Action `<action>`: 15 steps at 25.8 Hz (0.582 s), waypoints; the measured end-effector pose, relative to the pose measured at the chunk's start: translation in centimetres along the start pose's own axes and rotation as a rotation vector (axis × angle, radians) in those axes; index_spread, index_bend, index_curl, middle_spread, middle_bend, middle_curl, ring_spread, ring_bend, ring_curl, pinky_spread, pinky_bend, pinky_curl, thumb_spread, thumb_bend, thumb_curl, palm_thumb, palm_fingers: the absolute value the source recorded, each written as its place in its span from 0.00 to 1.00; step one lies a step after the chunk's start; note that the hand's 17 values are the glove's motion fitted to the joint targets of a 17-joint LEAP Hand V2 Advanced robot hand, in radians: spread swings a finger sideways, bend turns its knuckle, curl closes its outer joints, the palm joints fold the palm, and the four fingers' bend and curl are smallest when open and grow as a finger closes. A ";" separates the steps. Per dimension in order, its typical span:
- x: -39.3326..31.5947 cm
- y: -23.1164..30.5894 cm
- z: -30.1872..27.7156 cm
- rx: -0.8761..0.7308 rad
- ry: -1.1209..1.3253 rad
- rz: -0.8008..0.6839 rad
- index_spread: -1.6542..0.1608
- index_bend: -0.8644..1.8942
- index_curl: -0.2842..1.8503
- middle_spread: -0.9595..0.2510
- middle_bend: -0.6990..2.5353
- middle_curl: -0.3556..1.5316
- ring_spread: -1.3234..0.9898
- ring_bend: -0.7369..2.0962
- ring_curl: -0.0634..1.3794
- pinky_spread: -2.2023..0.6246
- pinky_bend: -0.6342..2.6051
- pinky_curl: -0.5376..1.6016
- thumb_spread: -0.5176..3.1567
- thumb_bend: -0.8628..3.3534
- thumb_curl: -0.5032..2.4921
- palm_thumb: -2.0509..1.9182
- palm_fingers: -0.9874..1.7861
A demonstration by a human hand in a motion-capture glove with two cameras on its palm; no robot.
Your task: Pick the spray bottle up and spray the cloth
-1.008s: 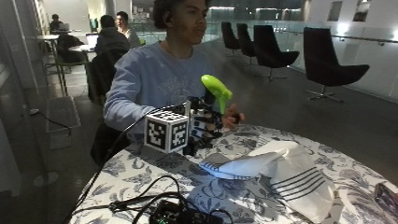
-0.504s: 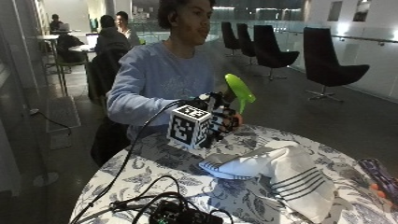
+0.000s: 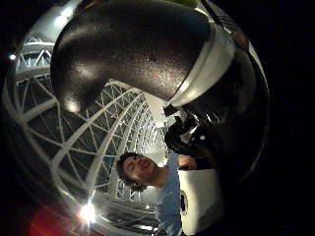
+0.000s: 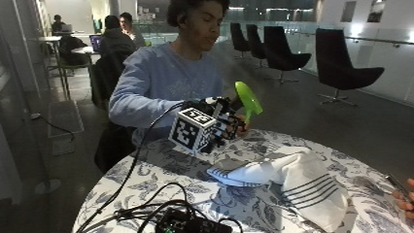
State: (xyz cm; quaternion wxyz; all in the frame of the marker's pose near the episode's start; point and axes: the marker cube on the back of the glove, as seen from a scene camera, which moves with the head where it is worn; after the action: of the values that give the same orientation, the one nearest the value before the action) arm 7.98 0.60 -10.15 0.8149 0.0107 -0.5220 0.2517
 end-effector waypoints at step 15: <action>0.5 0.3 0.0 -0.017 -0.006 0.036 0.80 0.35 0.27 0.76 0.32 0.43 0.60 0.45 0.32 0.90 0.25 0.39 0.36 0.20 0.39 0.73 0.71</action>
State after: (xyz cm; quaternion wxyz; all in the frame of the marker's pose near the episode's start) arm 7.98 1.08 -9.83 0.8088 -0.0051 -0.5267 0.2617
